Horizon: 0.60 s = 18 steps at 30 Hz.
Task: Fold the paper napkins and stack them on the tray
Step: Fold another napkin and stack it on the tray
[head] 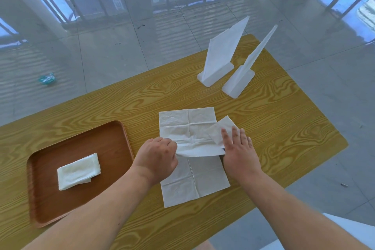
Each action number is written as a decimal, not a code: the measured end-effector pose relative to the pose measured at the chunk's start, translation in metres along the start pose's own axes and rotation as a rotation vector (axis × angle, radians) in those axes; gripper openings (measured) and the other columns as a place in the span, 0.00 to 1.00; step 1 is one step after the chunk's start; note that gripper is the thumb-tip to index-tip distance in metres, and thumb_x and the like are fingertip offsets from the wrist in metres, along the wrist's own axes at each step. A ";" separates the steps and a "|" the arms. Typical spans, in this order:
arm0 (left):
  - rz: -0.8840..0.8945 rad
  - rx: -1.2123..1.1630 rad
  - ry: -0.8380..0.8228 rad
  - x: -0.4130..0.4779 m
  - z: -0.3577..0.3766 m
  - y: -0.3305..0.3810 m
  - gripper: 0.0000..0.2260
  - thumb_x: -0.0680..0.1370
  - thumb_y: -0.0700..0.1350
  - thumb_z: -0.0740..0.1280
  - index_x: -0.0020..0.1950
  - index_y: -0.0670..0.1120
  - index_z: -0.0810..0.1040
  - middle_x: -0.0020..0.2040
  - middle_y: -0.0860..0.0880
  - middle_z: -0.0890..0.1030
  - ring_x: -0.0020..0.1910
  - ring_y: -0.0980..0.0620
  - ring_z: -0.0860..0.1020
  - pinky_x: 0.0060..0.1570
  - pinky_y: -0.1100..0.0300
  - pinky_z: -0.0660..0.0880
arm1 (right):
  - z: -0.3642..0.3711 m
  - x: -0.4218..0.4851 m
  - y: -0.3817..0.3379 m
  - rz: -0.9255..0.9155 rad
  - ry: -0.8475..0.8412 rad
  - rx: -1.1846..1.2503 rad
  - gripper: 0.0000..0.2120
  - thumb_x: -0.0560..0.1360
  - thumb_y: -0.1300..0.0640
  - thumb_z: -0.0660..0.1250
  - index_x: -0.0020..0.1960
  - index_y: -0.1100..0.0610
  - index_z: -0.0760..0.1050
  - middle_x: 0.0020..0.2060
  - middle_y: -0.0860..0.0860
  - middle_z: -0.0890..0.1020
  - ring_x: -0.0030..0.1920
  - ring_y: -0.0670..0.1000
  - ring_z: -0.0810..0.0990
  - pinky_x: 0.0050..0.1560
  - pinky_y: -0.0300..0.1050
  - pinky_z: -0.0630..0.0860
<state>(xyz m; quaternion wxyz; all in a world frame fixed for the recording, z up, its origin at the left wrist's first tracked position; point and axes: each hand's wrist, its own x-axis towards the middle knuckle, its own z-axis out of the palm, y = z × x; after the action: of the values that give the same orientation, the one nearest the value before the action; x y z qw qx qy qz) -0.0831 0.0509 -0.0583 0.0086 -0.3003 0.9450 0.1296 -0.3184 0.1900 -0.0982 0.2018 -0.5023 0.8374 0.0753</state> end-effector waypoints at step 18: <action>-0.275 -0.205 -0.038 -0.030 -0.005 -0.014 0.07 0.80 0.52 0.63 0.50 0.52 0.77 0.36 0.55 0.80 0.32 0.55 0.76 0.28 0.61 0.71 | -0.031 -0.015 -0.061 0.349 -0.031 0.744 0.30 0.79 0.30 0.56 0.37 0.55 0.72 0.30 0.49 0.78 0.29 0.50 0.74 0.32 0.50 0.74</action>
<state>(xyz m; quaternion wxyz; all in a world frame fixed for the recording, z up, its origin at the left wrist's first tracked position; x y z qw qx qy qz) -0.0500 0.0562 -0.0542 0.0135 -0.4237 0.8763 0.2288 -0.2668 0.1624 -0.0590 0.3663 -0.2444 0.8770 -0.1921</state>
